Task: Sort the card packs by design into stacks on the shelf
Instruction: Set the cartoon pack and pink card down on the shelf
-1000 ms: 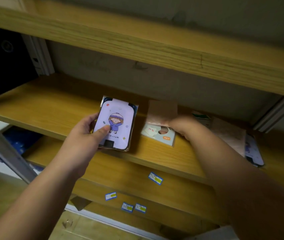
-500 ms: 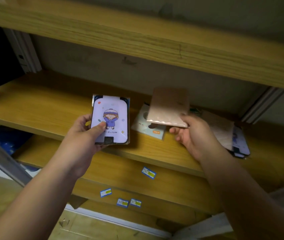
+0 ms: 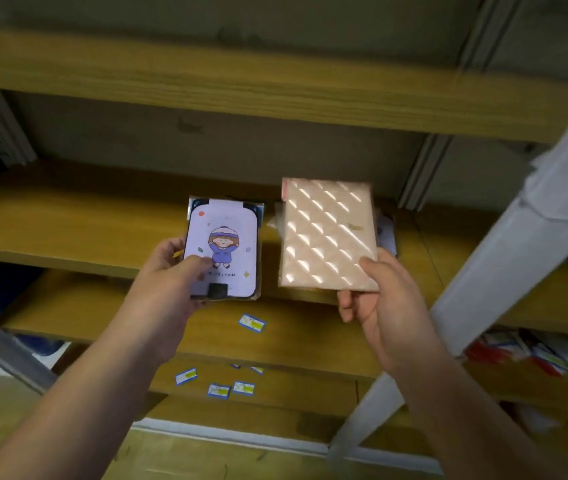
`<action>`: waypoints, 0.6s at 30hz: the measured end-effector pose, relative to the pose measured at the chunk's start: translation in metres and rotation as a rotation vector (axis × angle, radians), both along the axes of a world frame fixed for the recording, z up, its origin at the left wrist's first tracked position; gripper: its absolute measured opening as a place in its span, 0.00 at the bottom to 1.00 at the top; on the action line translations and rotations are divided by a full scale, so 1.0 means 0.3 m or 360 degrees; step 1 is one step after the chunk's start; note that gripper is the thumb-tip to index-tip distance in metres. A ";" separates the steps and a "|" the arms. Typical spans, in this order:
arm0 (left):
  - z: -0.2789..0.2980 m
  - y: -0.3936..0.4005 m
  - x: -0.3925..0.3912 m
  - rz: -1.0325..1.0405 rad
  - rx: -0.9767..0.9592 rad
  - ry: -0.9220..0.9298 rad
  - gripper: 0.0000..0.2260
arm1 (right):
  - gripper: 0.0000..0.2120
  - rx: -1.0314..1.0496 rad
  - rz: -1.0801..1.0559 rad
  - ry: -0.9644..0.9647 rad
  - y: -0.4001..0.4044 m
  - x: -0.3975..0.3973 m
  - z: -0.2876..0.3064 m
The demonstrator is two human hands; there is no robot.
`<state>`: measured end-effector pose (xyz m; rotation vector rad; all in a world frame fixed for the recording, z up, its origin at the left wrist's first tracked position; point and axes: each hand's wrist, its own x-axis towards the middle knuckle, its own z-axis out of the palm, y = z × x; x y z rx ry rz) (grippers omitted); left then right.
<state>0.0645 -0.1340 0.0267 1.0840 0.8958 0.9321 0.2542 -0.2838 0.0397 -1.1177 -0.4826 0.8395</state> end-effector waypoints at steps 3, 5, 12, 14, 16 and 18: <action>0.018 -0.144 0.037 0.0002 0.0027 -0.0019 0.09 | 0.11 0.0002 0.0098 -0.0068 -0.164 0.006 0.013; 0.029 -0.246 0.050 -0.0010 0.0055 -0.0029 0.09 | 0.11 0.0030 0.0167 -0.0105 -0.265 0.018 0.024; 0.058 -0.612 0.135 -0.0115 0.0172 -0.0173 0.07 | 0.14 0.0159 0.0347 -0.0075 -0.670 0.126 0.054; 0.068 -0.709 0.191 -0.0181 0.0179 -0.0201 0.07 | 0.16 0.0164 0.0340 -0.0073 -0.781 0.170 0.057; 0.072 -0.797 0.255 -0.0246 0.0172 -0.0222 0.08 | 0.18 0.0170 0.0328 -0.0085 -0.884 0.220 0.059; 0.077 -0.870 0.324 -0.0298 0.0157 -0.0233 0.10 | 0.18 0.0158 0.0275 -0.0106 -0.980 0.274 0.059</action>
